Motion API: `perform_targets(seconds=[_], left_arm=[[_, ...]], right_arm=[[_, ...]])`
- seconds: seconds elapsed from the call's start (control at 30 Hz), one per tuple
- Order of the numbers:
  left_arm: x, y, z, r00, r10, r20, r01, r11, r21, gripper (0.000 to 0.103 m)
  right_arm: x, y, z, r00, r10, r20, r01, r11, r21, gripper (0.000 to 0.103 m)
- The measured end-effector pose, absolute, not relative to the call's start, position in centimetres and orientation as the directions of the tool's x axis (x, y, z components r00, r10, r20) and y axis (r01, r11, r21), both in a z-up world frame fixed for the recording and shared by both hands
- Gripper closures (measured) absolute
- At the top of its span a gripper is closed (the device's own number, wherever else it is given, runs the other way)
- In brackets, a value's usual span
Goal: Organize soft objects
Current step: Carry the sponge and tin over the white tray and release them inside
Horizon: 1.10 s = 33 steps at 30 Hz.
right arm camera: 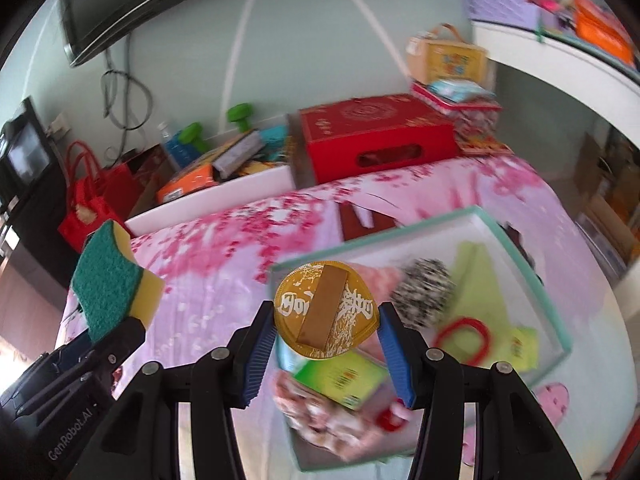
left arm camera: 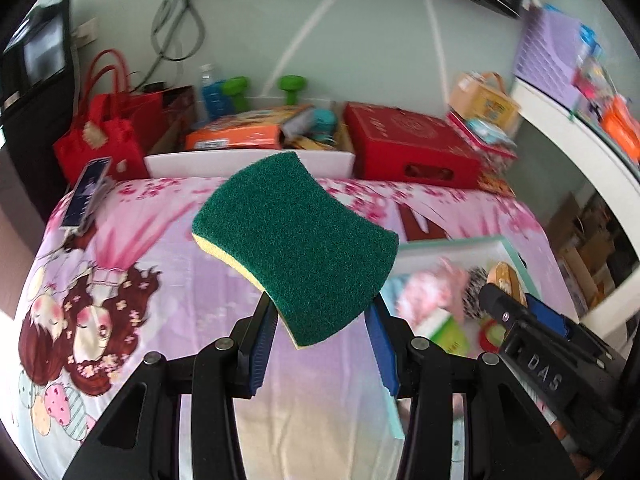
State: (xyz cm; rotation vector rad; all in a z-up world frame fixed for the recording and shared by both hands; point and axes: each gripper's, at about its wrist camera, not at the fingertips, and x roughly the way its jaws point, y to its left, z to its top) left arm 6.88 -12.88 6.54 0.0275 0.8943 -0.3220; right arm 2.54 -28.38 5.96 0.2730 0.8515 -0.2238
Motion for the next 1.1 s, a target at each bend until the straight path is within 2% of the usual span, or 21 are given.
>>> perform_targets(seconds=[0.23,0.43,0.73,1.1], left_arm=[[5.9,-16.9,5.1,0.542,-0.313,-0.78,0.393,0.915,-0.094,0.057],[5.9,-20.1,3.5,0.508,-0.333,-0.795,0.456,0.886,-0.08,0.056],[5.8,-24.5,3.1,0.516,-0.362,-0.776,0.542,0.84,-0.031,0.056],[5.3,-27.1,1.6,0.494,-0.354,-0.794,0.585,0.811,0.002,0.054]], right_arm=[[0.3,-34.3,4.2,0.579,-0.182,-0.795,0.466,0.874,0.14,0.049],[-0.7,-38.0,2.9,0.542,-0.209,-0.814,0.548,0.823,0.153,0.049],[-0.5,-40.0,2.1,0.534,-0.213,-0.818,0.568,0.807,0.161,0.049],[-0.5,-41.2,1.3,0.518,-0.211,-0.829,0.583,0.797,0.161,0.049]])
